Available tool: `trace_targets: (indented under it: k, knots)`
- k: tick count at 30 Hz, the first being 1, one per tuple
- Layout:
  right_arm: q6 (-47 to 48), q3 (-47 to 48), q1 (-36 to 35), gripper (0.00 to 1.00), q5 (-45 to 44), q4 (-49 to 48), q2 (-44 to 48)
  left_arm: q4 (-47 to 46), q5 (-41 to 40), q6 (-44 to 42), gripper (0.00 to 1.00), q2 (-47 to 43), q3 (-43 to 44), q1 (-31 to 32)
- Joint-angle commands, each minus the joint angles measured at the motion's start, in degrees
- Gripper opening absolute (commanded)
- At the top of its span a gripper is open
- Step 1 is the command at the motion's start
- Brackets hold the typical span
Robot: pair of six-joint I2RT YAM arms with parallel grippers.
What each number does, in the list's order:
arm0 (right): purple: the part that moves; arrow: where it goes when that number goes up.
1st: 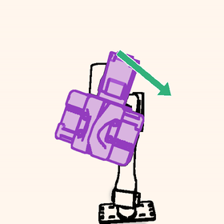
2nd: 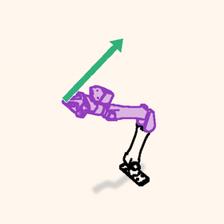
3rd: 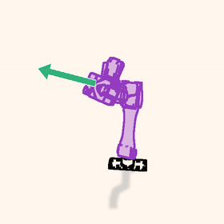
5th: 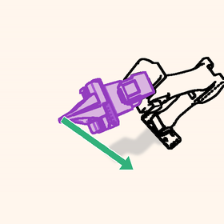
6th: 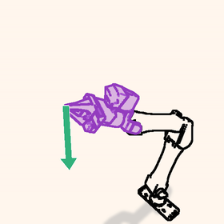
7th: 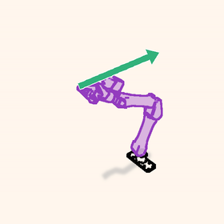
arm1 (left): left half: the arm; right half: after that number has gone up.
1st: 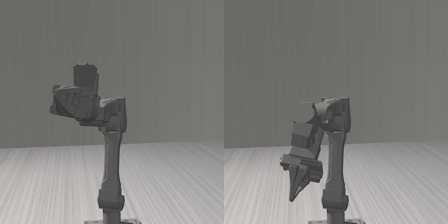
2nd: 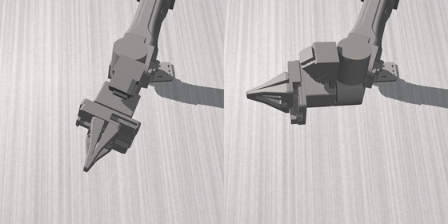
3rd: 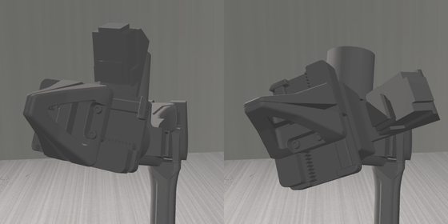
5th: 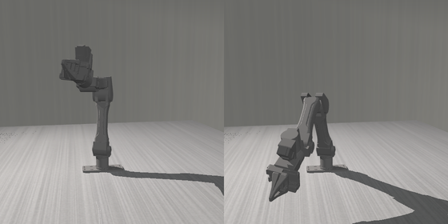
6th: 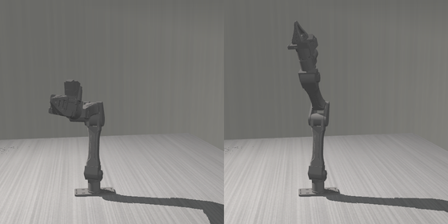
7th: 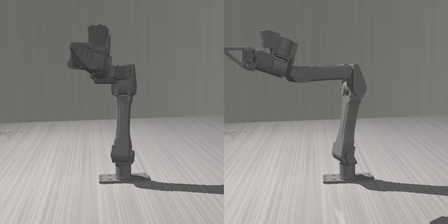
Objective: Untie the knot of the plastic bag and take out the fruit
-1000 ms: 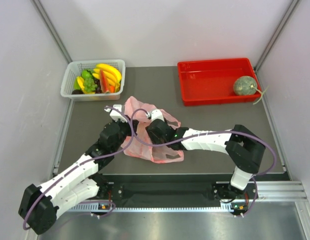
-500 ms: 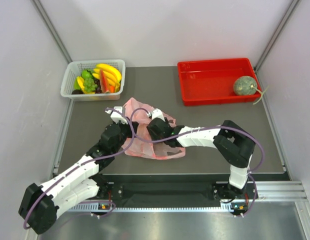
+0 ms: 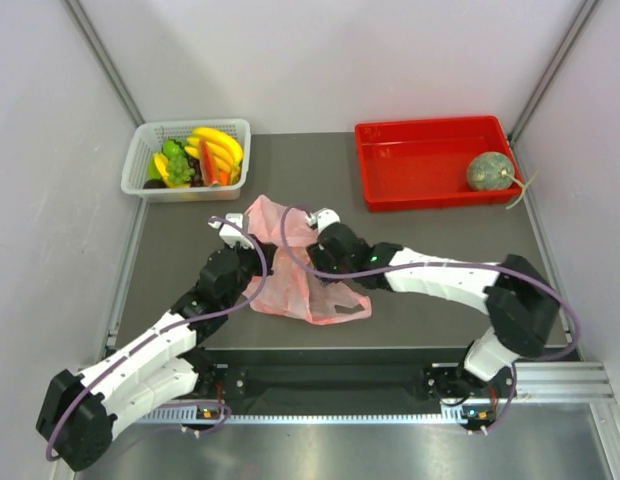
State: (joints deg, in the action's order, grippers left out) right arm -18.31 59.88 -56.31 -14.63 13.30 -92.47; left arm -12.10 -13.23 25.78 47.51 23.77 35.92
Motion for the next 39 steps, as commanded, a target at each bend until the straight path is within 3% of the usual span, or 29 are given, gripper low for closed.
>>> trace_targets:
  k: [1, 3, 5, 10, 11, 15, 21, 24, 28, 33, 39]
  knots:
    - [3.0, -2.1, 2.2, 0.00, 17.7, 10.8, 8.5, -3.0, -1.1, 0.1, 0.00, -1.4, -0.2, -0.2]
    - [6.1, -3.8, 2.2, 0.00, 26.4, 15.3, 12.8, -3.2, -1.0, 0.1, 0.00, -1.4, -0.1, -0.2]
    - [8.0, -3.5, 1.7, 0.00, 29.1, 23.3, 15.6, -3.6, -1.1, 0.0, 0.00, -1.0, 0.1, -0.2]
    - [11.7, -2.6, 1.3, 0.00, 42.7, 28.9, 26.3, -4.1, -1.6, -0.4, 0.00, 0.6, 1.2, -0.2]
    - [12.1, -1.4, 1.4, 0.00, 41.5, 30.6, 27.7, -4.2, -1.6, -0.6, 0.00, 0.6, 1.4, -0.2]
    - [11.5, 2.9, 4.0, 0.00, 22.6, 31.9, 34.3, -3.3, -1.6, -1.2, 0.00, 0.5, 2.2, -0.2]
    - [12.6, 3.9, 18.2, 0.00, 16.2, 22.1, 37.5, -2.1, -0.7, -1.2, 0.00, -1.0, 1.5, -0.2]
    - [11.8, 7.5, 25.1, 0.00, 9.2, 18.4, 30.4, -2.2, 0.2, -0.6, 0.00, -1.5, 1.0, -0.2]
    - [8.9, 17.8, 34.6, 0.00, 6.6, 17.3, 12.8, -1.6, 2.8, -0.7, 0.00, -0.8, 1.9, -0.2]
    - [8.8, 37.5, 37.2, 0.00, 4.4, 20.4, -9.4, -1.3, 7.0, -1.5, 0.00, -0.6, 3.1, -0.2]
    - [6.4, 59.6, 40.2, 0.00, 6.2, 27.9, -29.6, 0.4, 13.0, -2.9, 0.00, -1.2, 4.4, -0.2]
